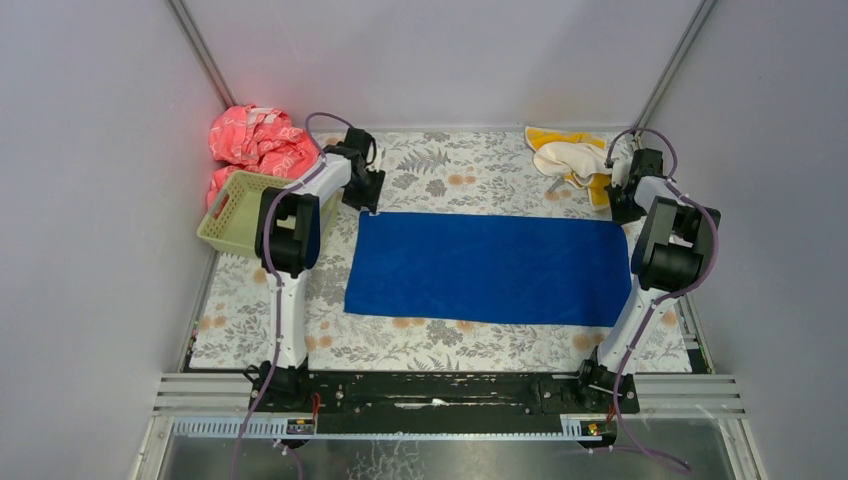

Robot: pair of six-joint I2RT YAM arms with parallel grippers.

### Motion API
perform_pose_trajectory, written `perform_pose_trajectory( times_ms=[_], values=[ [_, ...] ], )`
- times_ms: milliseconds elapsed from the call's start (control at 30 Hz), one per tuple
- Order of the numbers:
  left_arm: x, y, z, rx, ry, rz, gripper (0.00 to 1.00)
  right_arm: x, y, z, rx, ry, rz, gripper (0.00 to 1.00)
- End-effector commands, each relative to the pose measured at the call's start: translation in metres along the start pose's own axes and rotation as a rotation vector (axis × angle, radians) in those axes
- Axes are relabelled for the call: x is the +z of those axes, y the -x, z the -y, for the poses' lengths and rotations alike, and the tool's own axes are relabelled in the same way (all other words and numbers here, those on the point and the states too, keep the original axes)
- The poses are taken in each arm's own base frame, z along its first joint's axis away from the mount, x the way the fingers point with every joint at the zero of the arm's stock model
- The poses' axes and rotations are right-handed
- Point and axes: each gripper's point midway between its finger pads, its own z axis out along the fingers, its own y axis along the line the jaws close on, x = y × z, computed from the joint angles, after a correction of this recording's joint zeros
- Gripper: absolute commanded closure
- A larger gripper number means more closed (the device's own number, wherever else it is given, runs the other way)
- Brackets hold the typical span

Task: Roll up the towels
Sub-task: Fold the towel at the center of the board.

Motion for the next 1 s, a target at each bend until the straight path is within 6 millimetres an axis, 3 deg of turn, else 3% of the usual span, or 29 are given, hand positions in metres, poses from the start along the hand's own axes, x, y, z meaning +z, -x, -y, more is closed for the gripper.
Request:
perform_pose_trajectory(
  times_ms=[0, 333, 567, 667, 733, 967],
  values=[
    [0.002, -0.009, -0.003, 0.006, -0.045, -0.037, 0.55, 0.010, -0.029, 0.001, -0.008, -0.009, -0.085, 0.90],
    [0.011, -0.032, 0.001, 0.007, -0.078, -0.115, 0.60, 0.008, -0.026, 0.002, 0.000, -0.019, -0.071, 0.90],
    [0.021, -0.044, 0.001, 0.001, -0.080, -0.162, 0.80, 0.007, -0.023, 0.004, 0.005, -0.024, -0.060, 0.90],
    [0.019, -0.037, -0.003, 0.004, -0.055, -0.145, 0.88, 0.006, -0.021, 0.003, 0.012, -0.018, -0.055, 0.90],
    [0.014, -0.027, -0.005, 0.006, -0.048, -0.117, 0.98, 0.005, -0.016, 0.001, 0.022, -0.007, -0.038, 0.90],
    [-0.014, 0.019, -0.013, 0.009, -0.010, 0.014, 1.00, -0.017, 0.028, 0.019, 0.045, -0.055, 0.092, 0.96]
  ],
)
